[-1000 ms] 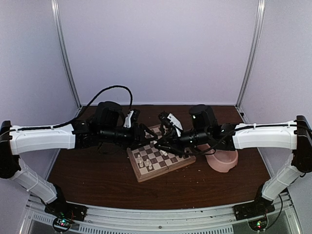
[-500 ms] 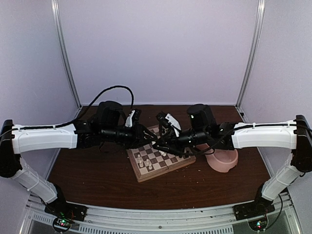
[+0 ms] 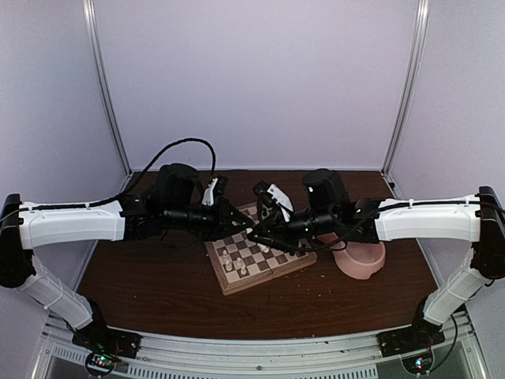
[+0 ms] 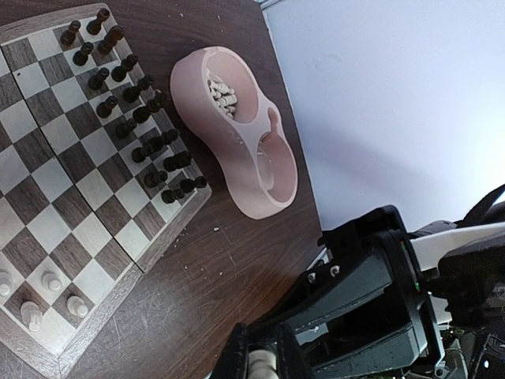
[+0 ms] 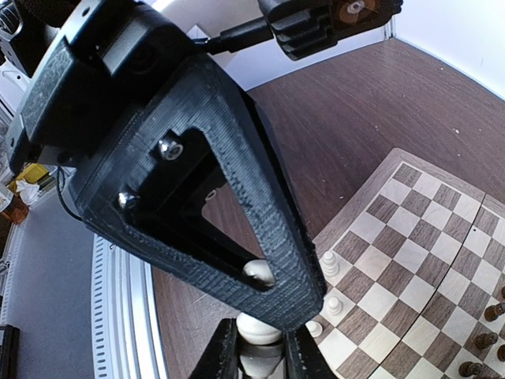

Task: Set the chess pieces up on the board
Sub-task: Pick up the chess pile at the center of the board, then place the pawn at f2.

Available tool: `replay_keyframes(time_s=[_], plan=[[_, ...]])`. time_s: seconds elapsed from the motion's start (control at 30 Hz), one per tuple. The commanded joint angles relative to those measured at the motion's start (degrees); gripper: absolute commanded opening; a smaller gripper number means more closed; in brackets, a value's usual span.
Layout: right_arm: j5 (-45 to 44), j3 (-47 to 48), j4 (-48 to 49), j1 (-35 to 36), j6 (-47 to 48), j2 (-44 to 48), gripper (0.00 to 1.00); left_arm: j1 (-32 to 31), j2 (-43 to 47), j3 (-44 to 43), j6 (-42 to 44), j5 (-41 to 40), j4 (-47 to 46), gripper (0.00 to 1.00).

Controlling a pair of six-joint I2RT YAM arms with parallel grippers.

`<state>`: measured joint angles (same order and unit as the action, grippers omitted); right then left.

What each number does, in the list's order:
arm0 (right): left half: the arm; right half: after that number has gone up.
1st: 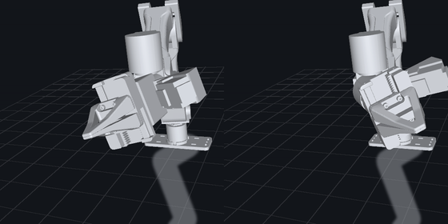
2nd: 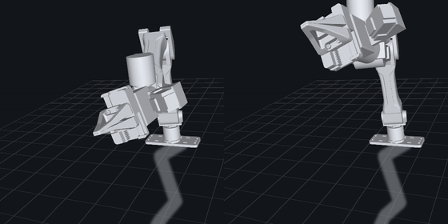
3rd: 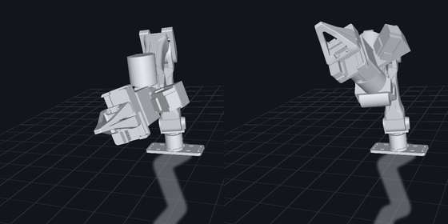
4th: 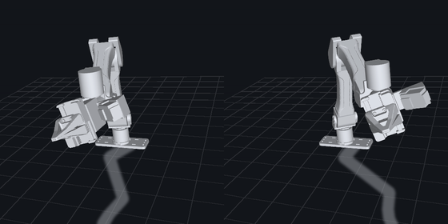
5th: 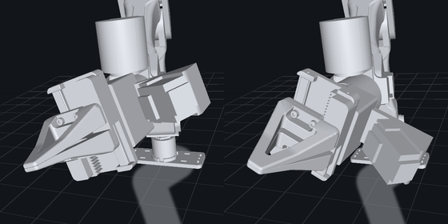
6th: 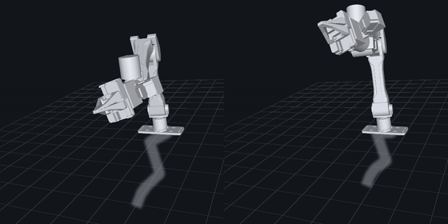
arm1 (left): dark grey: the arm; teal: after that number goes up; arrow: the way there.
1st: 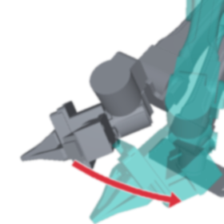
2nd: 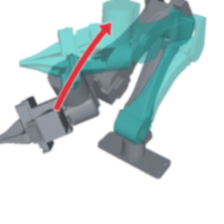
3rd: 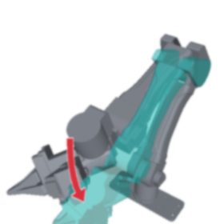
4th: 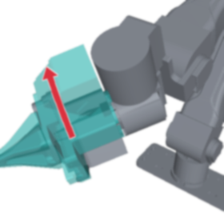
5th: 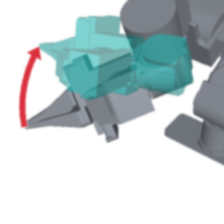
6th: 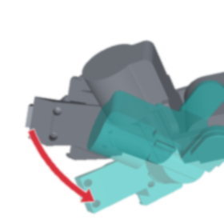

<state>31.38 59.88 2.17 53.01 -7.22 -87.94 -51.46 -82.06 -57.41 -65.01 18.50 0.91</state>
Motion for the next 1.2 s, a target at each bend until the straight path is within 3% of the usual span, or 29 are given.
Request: replay_keyframes(time_s=[0.0, 0.47, 0.77, 0.93, 1.17], plan=[[-1.97, 0.97, 0.24, 0.34, 0.18, -0.04, 0.18, 0.52, 1.62, 0.54, 0.8, -0.7, -2.85, 0.03], [-3.19, -1.71, 0.98, 0.34, 0.03, 0.48, 0.19, 4.15, 4.57, 1.47, 4.06, -1.88, -1.25, 0.0], [-6.85, -5.19, 0.15, 0.09, 0.01, 3.22, 0.18, 4.62, 4.51, -1.09, 25.97, -14.44, 12.18, 0.0], [-8.15, -7.31, -0.58, -0.19, -0.27, 5.84, 0.18, 4.62, 1.39, -0.42, 36.33, -16.41, 9.83, 0.0], [-9.92, -9.21, -0.8, -0.56, -1.03, 9.76, 0.18, 4.64, -6.06, -3.09, 44.18, -13.47, 6.96, 0.0]])
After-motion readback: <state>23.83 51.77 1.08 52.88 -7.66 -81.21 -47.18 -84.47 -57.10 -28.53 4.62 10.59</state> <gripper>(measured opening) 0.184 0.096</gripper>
